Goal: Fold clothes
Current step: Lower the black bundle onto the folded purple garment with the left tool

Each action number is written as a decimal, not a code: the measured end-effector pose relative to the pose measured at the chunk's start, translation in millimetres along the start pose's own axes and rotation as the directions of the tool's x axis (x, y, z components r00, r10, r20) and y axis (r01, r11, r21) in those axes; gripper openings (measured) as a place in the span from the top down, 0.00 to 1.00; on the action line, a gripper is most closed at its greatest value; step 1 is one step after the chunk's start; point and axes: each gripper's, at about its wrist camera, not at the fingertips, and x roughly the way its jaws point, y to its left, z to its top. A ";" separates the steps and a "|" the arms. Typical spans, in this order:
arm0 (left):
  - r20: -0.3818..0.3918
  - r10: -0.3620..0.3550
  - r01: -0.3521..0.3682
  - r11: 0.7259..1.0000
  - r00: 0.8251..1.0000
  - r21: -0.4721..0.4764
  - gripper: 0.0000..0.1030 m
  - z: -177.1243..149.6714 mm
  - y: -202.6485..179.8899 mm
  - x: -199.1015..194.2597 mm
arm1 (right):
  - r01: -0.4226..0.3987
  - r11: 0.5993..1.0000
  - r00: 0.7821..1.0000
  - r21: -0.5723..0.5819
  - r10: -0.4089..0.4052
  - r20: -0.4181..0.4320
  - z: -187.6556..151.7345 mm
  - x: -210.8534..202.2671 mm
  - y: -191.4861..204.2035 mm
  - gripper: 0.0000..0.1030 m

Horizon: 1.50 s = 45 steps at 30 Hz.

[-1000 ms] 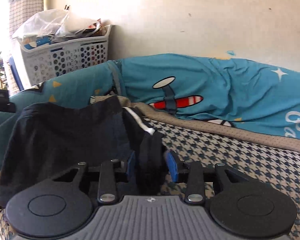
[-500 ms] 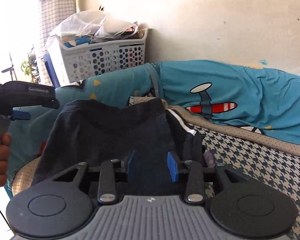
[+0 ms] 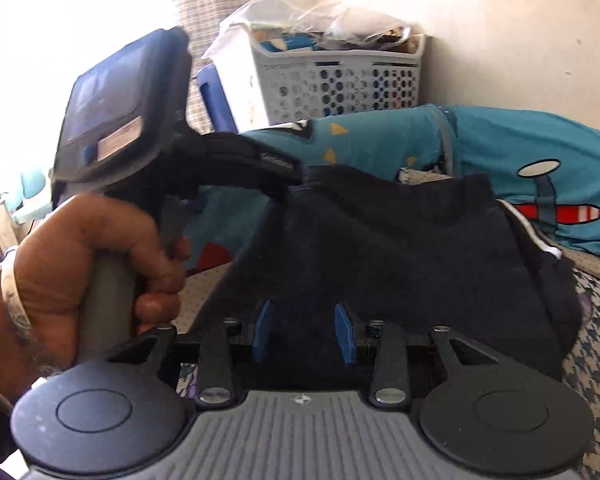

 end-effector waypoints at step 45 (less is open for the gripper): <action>-0.049 -0.033 0.033 0.999 0.998 -0.003 0.04 2.2 -38.4 5.2 | 0.241 0.937 0.969 0.252 -0.247 -0.009 -21.0 -93.3 -84.5 0.69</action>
